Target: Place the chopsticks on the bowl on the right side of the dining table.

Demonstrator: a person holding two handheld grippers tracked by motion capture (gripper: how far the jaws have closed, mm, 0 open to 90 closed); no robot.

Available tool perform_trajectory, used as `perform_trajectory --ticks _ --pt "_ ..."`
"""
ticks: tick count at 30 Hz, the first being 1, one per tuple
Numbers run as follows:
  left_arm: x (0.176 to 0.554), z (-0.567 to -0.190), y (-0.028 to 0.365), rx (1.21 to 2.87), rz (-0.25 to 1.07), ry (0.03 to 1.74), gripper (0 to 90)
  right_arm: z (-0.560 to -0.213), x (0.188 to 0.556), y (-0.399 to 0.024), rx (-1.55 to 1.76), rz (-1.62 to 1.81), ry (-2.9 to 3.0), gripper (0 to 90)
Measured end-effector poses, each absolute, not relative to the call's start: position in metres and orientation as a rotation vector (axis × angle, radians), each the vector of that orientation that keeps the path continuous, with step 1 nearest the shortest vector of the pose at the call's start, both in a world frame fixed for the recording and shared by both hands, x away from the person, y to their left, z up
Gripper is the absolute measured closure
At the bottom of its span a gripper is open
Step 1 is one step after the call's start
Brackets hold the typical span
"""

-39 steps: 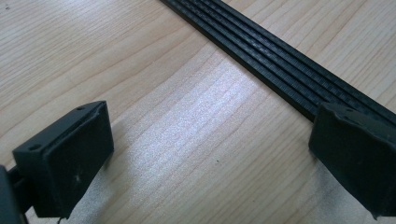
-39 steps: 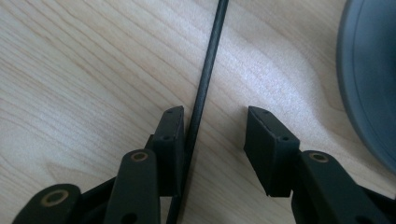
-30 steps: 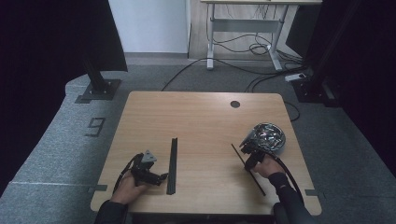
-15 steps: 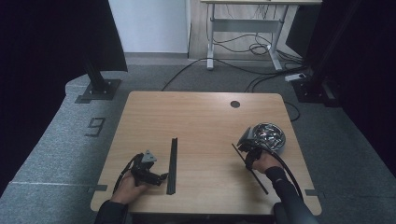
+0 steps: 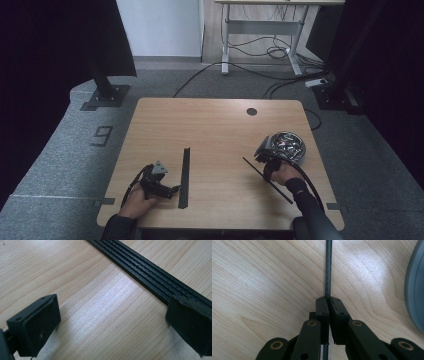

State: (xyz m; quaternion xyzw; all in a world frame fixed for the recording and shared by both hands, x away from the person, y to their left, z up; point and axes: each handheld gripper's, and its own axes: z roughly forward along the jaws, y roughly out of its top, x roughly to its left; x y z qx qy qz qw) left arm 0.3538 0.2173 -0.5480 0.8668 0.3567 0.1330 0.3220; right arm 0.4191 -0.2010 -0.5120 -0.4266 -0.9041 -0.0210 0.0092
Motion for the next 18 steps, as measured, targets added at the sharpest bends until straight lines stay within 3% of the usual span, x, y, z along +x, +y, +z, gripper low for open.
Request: perform_trajectory --ticks 18 --pt "0.3539 -0.5479 0.2174 2.276 0.348 0.937 0.0 -0.5088 0.4162 -0.2046 -1.329 -0.130 -2.812 85.9"
